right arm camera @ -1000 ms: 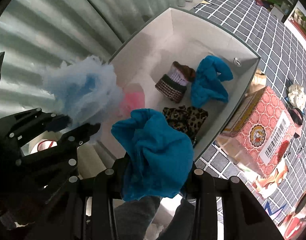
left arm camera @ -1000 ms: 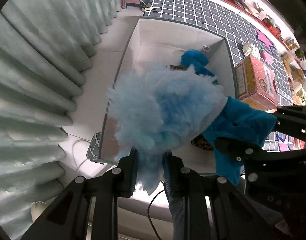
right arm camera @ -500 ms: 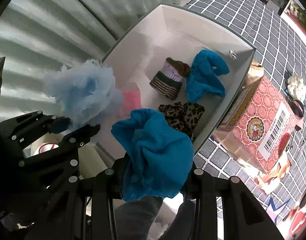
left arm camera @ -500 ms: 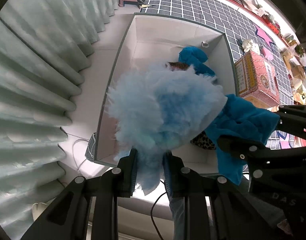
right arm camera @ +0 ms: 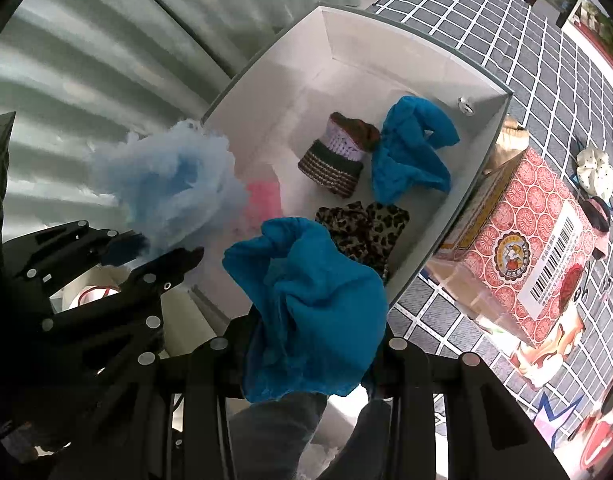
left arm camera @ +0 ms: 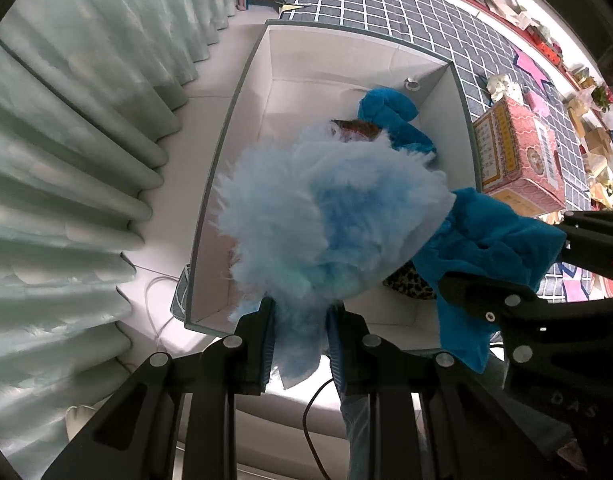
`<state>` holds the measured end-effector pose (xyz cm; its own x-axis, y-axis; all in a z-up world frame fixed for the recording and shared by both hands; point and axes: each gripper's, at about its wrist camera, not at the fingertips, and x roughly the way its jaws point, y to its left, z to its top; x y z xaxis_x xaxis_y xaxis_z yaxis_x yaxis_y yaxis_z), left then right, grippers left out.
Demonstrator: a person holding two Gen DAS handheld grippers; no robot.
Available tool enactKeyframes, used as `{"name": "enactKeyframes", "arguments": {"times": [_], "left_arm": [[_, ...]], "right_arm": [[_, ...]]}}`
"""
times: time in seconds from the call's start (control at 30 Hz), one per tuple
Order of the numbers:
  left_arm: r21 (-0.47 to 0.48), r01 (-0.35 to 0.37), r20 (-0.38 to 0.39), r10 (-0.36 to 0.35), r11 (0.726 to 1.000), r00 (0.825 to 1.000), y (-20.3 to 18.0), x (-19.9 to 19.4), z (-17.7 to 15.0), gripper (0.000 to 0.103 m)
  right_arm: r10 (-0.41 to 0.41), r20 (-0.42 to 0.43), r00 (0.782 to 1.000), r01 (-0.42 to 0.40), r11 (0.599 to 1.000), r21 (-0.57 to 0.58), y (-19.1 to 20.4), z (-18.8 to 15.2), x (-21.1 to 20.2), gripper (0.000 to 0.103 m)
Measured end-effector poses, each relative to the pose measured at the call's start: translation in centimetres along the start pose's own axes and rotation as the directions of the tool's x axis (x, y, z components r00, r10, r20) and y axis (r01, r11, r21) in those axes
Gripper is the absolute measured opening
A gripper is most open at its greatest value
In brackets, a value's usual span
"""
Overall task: Organize soft objects
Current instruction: 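Open both tools to drop the duster and blue cloth into the box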
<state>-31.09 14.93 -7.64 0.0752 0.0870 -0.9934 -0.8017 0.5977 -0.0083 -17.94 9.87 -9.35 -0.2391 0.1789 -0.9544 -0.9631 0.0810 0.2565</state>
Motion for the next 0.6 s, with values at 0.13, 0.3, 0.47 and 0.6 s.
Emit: {"name": "enactKeyframes", "arguments": {"times": [0.13, 0.3, 0.47, 0.6], "left_arm": [[0.004, 0.001, -0.003, -0.001, 1.0, 1.0, -0.03, 0.12, 0.1, 0.026], [0.008, -0.001, -0.002, 0.001, 1.0, 1.0, -0.05, 0.19, 0.17, 0.027], [0.011, -0.003, -0.001, 0.003, 1.0, 1.0, -0.09, 0.17, 0.24, 0.027], [0.006, -0.019, -0.002, 0.019, 1.0, 1.0, -0.11, 0.19, 0.19, 0.043]], "right_arm": [[-0.002, 0.0, 1.0, 0.002, 1.0, -0.003, 0.04, -0.03, 0.07, 0.039], [0.0, 0.005, 1.0, 0.001, 1.0, -0.01, 0.19, 0.06, 0.08, 0.039], [0.003, 0.009, 1.0, -0.003, 1.0, -0.007, 0.08, 0.12, 0.03, 0.04], [0.02, 0.004, 1.0, -0.02, 1.0, -0.013, 0.21, 0.2, -0.1, 0.046]]}}
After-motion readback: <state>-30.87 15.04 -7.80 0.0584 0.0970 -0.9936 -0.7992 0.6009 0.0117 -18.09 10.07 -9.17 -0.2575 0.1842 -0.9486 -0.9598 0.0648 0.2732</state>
